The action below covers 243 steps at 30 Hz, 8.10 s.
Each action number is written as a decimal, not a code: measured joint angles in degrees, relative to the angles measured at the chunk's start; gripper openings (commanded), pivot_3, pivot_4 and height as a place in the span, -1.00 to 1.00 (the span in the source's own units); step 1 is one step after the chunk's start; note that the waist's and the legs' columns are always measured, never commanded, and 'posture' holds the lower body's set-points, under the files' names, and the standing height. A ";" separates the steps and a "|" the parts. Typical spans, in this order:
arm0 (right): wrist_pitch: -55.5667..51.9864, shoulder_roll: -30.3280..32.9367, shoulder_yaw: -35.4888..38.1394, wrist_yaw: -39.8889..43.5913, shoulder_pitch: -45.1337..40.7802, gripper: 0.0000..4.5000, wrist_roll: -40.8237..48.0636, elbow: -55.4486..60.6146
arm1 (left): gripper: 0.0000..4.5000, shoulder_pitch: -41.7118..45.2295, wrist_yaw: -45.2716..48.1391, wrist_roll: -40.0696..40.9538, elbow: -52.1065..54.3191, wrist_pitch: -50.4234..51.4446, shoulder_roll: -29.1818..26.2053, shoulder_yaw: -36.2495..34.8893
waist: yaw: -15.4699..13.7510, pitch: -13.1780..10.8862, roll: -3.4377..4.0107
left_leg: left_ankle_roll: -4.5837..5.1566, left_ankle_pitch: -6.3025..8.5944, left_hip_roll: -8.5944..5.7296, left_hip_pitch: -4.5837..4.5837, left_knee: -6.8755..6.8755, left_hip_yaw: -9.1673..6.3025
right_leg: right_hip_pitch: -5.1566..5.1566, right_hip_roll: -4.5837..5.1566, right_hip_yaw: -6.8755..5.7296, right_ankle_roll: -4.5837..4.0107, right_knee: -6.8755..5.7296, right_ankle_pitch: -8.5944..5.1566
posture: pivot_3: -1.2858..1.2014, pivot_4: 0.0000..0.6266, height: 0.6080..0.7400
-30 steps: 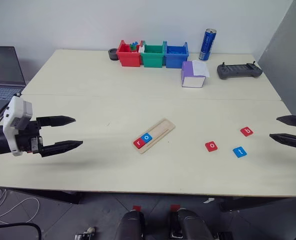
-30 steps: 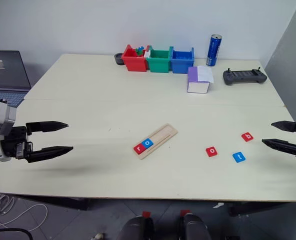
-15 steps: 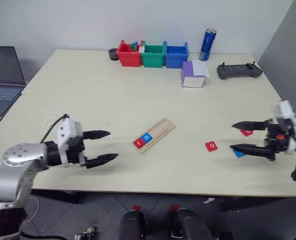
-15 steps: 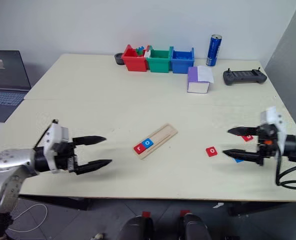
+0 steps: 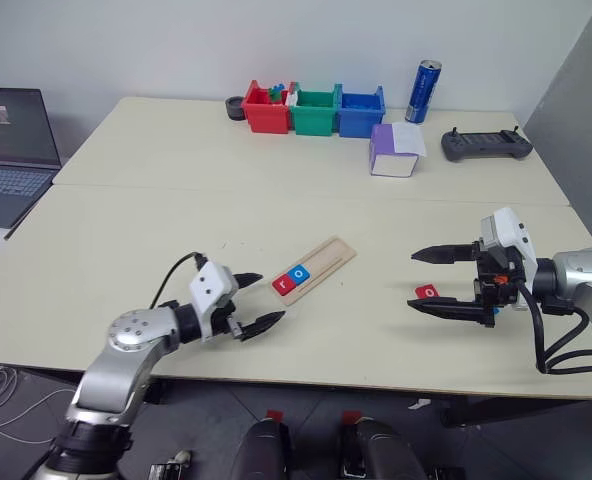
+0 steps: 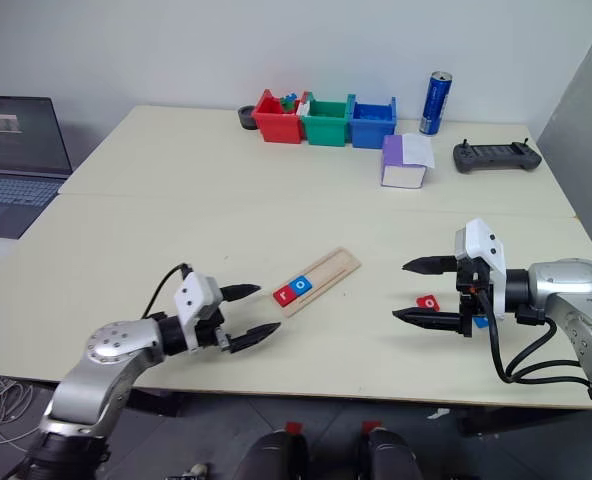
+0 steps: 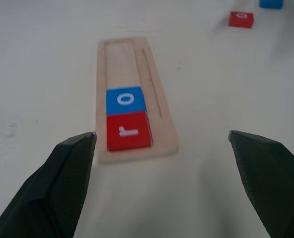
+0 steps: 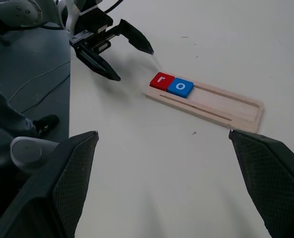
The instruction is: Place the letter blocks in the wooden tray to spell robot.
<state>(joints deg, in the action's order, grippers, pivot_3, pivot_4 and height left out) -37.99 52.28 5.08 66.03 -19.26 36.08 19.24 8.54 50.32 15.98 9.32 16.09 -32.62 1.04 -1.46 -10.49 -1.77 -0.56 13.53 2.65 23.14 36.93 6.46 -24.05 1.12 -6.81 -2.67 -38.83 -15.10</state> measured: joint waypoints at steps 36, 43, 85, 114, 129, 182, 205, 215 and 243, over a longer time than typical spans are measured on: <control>0.31 -0.13 -0.01 -3.48 3.10 0.99 -1.19 0.12 | 1.00 10.40 -4.79 -8.04 -11.92 3.36 4.00 7.47 | 0.16 0.01 -0.03 | 0.01 -0.01 0.00 -0.03 0.02 -0.03 | 0.01 -0.02 -0.04 0.04 -0.06 0.02 | 0.03 -0.52 1.00; 1.03 -0.14 -0.03 -3.53 3.09 0.99 -1.59 -1.07 | 1.00 11.06 -4.65 -9.02 -11.95 3.47 4.00 7.97 | 0.12 0.01 -0.04 | 0.01 -0.01 -0.01 -0.05 0.03 -0.03 | 0.04 -0.01 -0.03 0.04 -0.06 0.02 | 0.03 -0.52 1.00; 0.95 3.92 1.28 0.10 17.02 1.00 -0.02 9.46 | 0.50 19.51 25.54 -8.57 -24.55 -15.90 -0.50 16.21 | 0.05 0.01 -0.05 | 0.01 0.00 -0.03 -0.03 0.04 -0.05 | 0.04 -0.02 -0.08 0.04 -0.02 0.02 | 0.03 -0.52 1.00; 0.98 3.92 2.72 -2.89 19.13 1.00 0.60 11.19 | 0.99 22.92 26.65 -10.60 -31.10 -21.19 2.77 16.72 | 0.12 0.02 -0.11 | 0.01 -0.01 -0.04 -0.02 0.06 -0.09 | 0.06 -0.04 -0.10 0.07 -0.01 0.03 | 0.03 -0.52 1.00; 0.40 3.42 17.20 -4.43 22.35 1.00 2.23 3.00 | 0.99 17.95 30.36 -1.93 -23.75 -22.09 -7.48 6.88 | 0.10 0.02 -0.12 | 0.01 -0.01 -0.02 -0.01 0.06 -0.08 | 0.05 -0.03 -0.08 0.07 -0.01 0.03 | 0.03 -0.52 1.00; 20.53 -8.63 12.35 -17.59 0.07 1.00 -14.87 -41.90 | 0.99 8.54 41.76 25.62 -33.07 -18.97 -24.30 -4.45 | 0.70 0.06 -0.02 | 0.00 -0.02 0.04 -0.13 0.02 0.06 | 0.02 -0.04 0.01 0.06 -0.15 0.02 | 0.03 -0.52 1.00; 30.36 -12.65 8.28 -19.41 -9.69 0.11 -21.25 -63.99 | 1.00 5.34 41.77 25.94 -30.12 -19.04 -23.84 -5.89 | 1.61 0.06 -0.02 | -0.02 -0.03 0.06 -0.17 0.02 0.11 | 0.03 -0.04 0.07 0.05 -0.19 0.03 | 0.03 -0.52 1.00; 22.18 -18.39 10.19 -29.96 3.98 -0.35 -18.99 -36.04 | 1.00 6.20 41.77 25.60 -31.88 -19.90 -24.48 -5.35 | 1.53 0.06 0.00 | -0.02 -0.03 0.07 -0.13 0.01 0.10 | 0.00 -0.04 0.08 0.05 -0.20 0.03 | 0.03 -0.52 1.00; -11.55 -42.84 -4.46 -66.12 36.54 -0.35 -21.34 30.63 | 1.00 14.07 41.79 25.64 -42.42 -26.88 -25.86 4.40 | 1.51 0.39 -0.46 | 0.00 -0.01 0.08 -0.09 -0.04 -0.04 | -0.04 -0.06 0.02 -0.03 -0.13 -0.05 | 0.03 -0.52 1.00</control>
<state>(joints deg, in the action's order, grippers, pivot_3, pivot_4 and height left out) -49.54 9.45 0.62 -0.09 17.28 14.74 49.87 22.61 92.11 41.62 -33.10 -10.79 -58.48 5.43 0.05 -10.09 -2.23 -0.56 13.53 2.73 23.05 36.89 6.42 -24.09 1.06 -6.80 -2.70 -38.96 -15.15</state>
